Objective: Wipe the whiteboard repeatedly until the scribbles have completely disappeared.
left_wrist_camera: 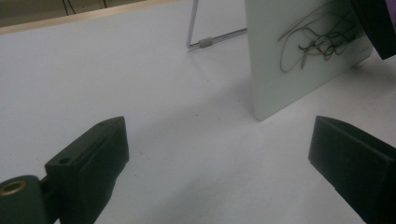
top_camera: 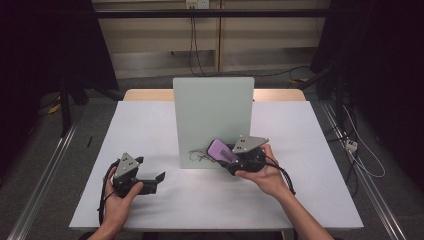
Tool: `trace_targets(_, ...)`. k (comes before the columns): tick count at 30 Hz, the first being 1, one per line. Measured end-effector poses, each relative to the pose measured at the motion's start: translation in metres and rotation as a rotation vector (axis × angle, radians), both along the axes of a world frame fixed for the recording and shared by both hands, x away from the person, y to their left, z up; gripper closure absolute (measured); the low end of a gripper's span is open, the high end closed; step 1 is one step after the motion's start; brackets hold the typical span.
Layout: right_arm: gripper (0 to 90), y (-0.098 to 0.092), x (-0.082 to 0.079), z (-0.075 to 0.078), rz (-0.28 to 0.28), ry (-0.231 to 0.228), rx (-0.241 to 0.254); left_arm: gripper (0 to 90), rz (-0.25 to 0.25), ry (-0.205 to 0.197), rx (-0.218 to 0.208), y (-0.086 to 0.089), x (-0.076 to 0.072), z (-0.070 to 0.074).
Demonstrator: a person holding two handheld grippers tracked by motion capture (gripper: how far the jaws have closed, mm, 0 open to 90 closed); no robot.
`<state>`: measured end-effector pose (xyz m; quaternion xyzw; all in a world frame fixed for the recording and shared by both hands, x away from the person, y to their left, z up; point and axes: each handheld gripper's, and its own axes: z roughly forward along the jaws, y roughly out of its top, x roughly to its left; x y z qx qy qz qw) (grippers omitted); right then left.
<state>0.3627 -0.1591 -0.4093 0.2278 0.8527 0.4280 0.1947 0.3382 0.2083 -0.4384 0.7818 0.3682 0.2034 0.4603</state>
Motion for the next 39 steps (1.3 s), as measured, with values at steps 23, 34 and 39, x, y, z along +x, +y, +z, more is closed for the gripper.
trace_targets(23,41.8,0.011,0.0,-0.006,0.015,0.021,-0.021,5.1,0.001,-0.006,0.002,0.001,0.0,0.001)
trace_targets(34,41.8,-0.016,-0.002,0.008,-0.048,-0.023,-0.002,5.1,0.004,-0.006,-0.004,0.002,-0.001,0.001)
trace_targets(39,41.8,-0.027,-0.005,0.011,-0.077,-0.04,-0.005,5.1,-0.001,0.004,-0.013,0.002,-0.001,0.001)
